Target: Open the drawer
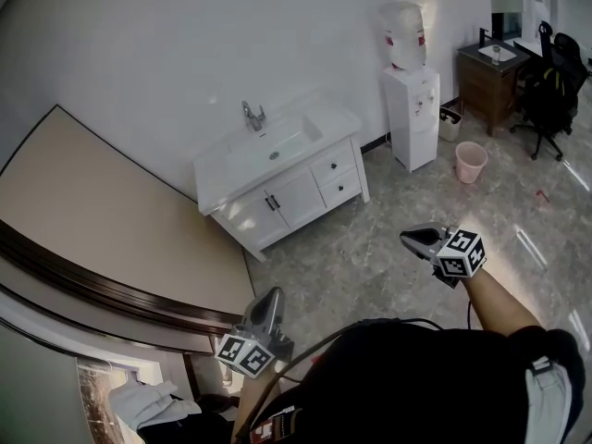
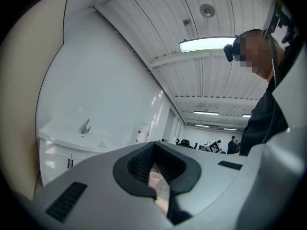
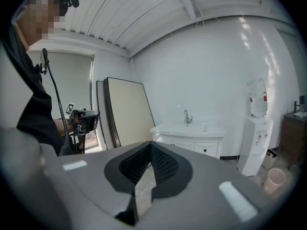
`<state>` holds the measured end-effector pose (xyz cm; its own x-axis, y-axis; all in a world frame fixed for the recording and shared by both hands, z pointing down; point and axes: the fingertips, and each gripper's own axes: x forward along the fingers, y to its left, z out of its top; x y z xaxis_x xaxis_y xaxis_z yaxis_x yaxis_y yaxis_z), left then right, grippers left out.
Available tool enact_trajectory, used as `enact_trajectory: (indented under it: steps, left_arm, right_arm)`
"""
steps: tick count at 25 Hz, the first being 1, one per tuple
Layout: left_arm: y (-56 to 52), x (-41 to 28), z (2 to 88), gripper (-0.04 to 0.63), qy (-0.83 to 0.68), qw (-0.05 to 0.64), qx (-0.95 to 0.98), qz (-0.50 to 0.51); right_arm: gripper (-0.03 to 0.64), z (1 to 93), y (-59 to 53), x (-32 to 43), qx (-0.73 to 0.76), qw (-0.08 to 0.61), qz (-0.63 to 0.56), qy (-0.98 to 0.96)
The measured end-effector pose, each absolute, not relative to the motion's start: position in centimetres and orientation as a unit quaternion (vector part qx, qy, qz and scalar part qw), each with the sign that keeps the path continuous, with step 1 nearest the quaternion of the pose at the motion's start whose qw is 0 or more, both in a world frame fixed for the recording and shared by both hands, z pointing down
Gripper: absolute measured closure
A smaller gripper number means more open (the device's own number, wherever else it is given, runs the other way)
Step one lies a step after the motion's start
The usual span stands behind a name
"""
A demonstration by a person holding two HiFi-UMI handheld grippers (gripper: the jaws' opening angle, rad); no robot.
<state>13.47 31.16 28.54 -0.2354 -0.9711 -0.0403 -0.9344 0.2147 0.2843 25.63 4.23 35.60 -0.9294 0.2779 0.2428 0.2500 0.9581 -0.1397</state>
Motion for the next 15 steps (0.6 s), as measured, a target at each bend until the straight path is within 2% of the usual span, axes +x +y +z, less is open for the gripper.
enact_trajectory:
  steps: [15]
  left_arm:
    - [33.8,-3.4,26.2,0.594,-0.730,0.061,0.668,-0.132]
  right_arm:
    - [0.621,31.6,8.2,12.0,-0.066,0.125,0.038,-0.989]
